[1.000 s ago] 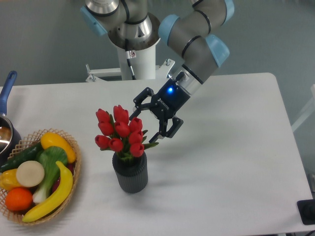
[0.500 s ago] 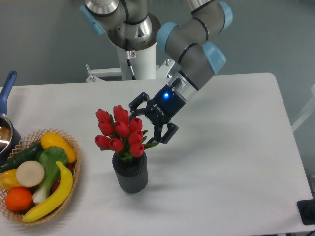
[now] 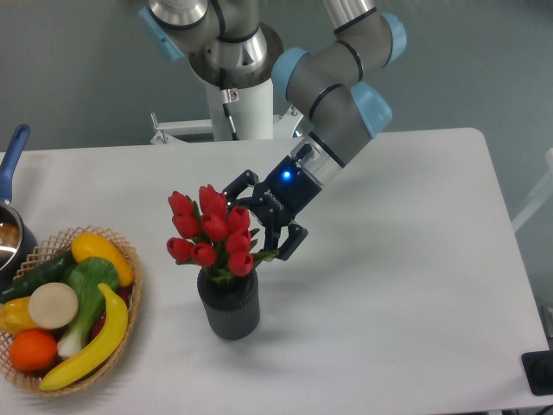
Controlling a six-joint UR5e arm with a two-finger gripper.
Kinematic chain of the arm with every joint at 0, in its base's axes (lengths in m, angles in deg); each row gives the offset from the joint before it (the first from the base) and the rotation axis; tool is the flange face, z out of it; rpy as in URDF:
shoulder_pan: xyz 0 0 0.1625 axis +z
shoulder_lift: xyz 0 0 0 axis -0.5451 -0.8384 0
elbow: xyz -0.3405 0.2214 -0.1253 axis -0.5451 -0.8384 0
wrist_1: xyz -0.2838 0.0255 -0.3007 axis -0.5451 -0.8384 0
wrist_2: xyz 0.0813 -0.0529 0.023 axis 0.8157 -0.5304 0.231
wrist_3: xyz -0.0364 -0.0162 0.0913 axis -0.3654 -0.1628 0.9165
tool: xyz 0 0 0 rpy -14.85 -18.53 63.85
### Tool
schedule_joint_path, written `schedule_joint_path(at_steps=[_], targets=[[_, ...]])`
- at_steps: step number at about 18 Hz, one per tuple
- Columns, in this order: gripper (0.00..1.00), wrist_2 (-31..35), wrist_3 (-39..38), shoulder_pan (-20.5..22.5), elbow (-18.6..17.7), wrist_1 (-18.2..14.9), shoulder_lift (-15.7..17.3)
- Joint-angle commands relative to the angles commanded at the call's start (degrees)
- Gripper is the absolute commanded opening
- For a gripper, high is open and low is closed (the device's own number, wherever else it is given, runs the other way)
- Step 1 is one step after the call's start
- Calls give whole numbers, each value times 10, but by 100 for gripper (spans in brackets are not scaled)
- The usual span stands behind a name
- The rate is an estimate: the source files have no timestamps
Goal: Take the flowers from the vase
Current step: 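Position the open gripper around the tulip stems below the blooms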
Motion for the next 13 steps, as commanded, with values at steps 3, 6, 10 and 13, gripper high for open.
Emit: schedule_joint_path(at_steps=[3,6,10,13], targets=[[100,-9,-1,0,9,0,-6],[100,-9,-1,-3,14,0,-13],[100,-9,-1,-17,23,0,-19],[100,-9,-1,-19,28,0,-23]])
